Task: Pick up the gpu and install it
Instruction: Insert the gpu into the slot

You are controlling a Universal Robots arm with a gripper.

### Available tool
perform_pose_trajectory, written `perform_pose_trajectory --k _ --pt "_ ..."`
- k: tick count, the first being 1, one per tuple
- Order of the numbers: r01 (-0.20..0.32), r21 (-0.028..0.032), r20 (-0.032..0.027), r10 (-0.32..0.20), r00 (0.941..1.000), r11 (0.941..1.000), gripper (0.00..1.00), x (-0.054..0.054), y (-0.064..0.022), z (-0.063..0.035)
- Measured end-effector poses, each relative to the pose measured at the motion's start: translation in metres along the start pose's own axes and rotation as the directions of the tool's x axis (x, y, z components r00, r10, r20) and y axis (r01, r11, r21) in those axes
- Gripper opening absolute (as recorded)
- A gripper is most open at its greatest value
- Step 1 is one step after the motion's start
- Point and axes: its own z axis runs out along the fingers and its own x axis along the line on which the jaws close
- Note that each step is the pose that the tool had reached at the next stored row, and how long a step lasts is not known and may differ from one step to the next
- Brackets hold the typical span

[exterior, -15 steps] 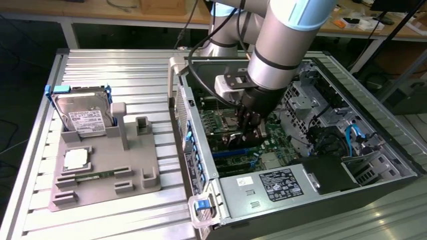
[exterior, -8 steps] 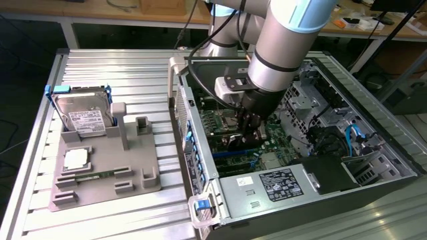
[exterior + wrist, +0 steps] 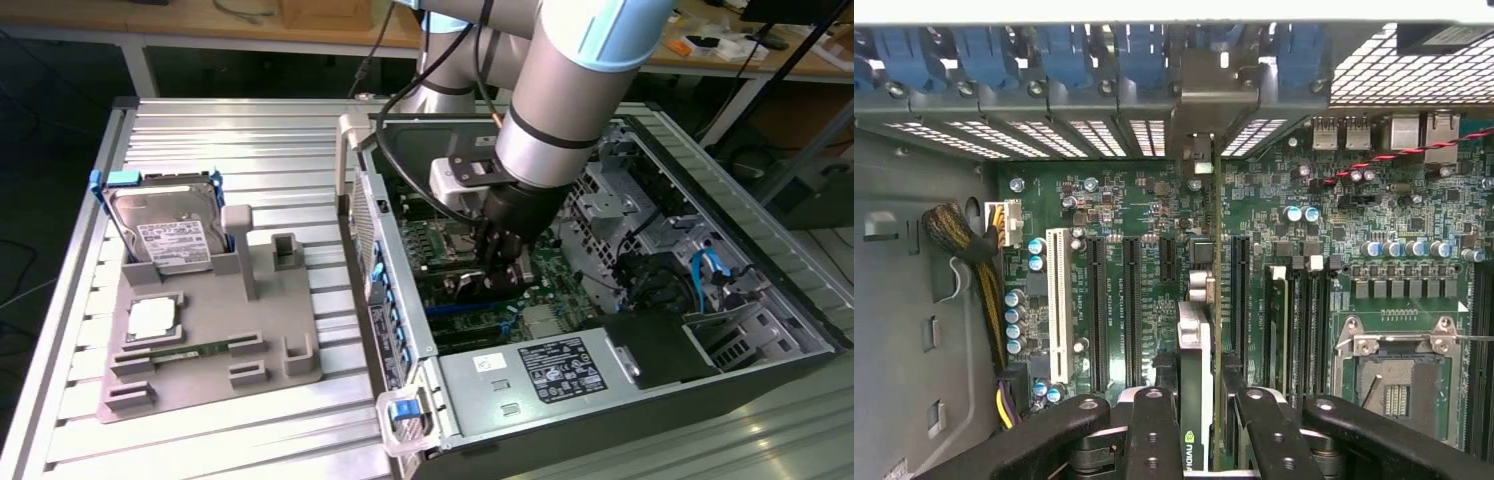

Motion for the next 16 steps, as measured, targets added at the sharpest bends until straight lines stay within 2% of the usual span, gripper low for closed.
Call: perform_pose_trajectory --k 16 --pt "0.000 0.0042 0.0001 0.000 1.0000 1.0000 0.27 0.0000 0.0035 0.0043"
